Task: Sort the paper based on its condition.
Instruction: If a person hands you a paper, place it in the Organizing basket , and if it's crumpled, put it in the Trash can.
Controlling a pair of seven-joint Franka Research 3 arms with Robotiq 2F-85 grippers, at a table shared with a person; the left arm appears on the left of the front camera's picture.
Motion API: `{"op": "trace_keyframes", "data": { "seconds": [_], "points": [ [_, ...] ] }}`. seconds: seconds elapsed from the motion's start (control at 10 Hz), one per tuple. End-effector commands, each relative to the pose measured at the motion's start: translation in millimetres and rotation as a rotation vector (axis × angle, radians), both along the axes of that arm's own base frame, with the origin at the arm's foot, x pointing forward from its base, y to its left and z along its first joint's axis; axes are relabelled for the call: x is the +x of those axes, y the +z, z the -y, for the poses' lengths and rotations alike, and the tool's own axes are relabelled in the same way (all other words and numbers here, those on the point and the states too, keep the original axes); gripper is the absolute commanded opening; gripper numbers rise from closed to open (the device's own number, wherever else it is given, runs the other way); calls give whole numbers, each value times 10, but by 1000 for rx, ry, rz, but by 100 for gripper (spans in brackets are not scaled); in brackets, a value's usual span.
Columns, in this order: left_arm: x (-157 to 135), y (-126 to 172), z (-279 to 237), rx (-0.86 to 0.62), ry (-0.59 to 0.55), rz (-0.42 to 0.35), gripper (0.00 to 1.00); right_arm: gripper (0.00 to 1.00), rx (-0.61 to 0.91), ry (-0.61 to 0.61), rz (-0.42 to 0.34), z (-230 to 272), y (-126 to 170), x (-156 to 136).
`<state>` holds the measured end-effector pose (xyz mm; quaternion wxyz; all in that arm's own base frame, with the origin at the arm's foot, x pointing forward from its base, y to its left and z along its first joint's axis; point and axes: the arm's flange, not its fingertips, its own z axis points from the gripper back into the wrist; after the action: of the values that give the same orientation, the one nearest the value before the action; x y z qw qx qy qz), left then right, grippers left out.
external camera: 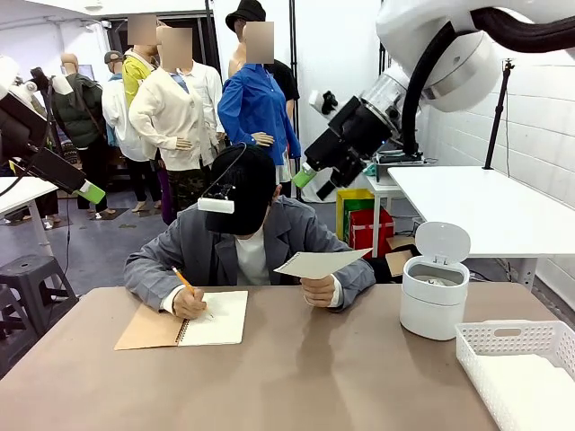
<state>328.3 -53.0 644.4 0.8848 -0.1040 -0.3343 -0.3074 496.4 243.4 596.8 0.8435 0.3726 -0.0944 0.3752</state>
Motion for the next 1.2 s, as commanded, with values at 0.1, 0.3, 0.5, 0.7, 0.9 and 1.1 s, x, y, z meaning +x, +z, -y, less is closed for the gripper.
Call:
{"op": "trace_keyframes", "data": {
  "seconds": [0.1,0.3,0.5,0.7,0.9,1.1],
  "points": [
    [0,-2,-7,2,-1,1,100,100,9,-88,-317,119,-276,232],
    [0,-2,-7,2,-1,1,100,100,20,-118,-510,275,-653,316],
    [0,-2,-7,2,-1,1,100,100,12,-153,-610,399,-912,256],
    [0,-2,-7,2,-1,1,100,100,65,-148,-435,440,-908,187],
    [0,-2,-7,2,-1,1,100,100,-9,-144,-581,448,-1005,294],
    [0,-2,-7,2,-1,1,100,100,-9,-144,-581,448,-1005,294]
  ]
}}
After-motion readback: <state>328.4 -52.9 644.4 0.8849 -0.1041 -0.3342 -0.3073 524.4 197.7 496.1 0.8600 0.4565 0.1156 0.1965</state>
